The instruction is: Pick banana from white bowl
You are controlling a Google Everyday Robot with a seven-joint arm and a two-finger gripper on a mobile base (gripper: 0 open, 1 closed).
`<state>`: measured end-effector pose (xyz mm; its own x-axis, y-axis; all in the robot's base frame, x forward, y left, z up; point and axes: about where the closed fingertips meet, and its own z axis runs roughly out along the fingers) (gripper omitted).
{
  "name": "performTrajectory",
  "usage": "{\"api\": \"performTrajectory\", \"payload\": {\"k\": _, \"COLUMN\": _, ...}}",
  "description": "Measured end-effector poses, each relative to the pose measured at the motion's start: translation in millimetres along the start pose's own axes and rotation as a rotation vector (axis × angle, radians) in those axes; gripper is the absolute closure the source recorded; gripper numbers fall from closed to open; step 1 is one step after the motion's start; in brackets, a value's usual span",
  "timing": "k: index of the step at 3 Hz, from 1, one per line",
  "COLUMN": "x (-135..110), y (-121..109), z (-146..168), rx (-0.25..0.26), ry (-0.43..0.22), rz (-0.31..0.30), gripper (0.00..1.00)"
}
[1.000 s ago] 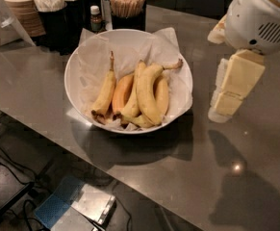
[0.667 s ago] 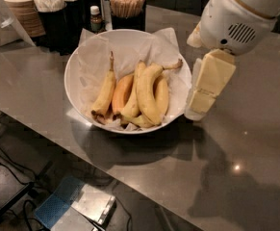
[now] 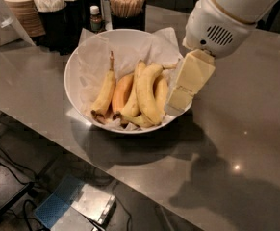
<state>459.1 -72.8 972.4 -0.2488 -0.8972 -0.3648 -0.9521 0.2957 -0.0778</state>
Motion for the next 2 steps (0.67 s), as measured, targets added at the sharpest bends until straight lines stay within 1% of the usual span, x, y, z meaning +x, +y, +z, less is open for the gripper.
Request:
{"api": "performTrajectory", "payload": {"k": 1, "x": 0.0, "y": 0.0, "z": 0.0, "rx": 0.0, "ry": 0.0, "rz": 0.0, "gripper": 0.0}}
{"api": "performTrajectory", "payload": {"k": 2, "x": -2.7, "y": -1.1, "z": 3.3, "rx": 0.005, "ry": -0.005, "rz": 0.091, "gripper": 0.0}}
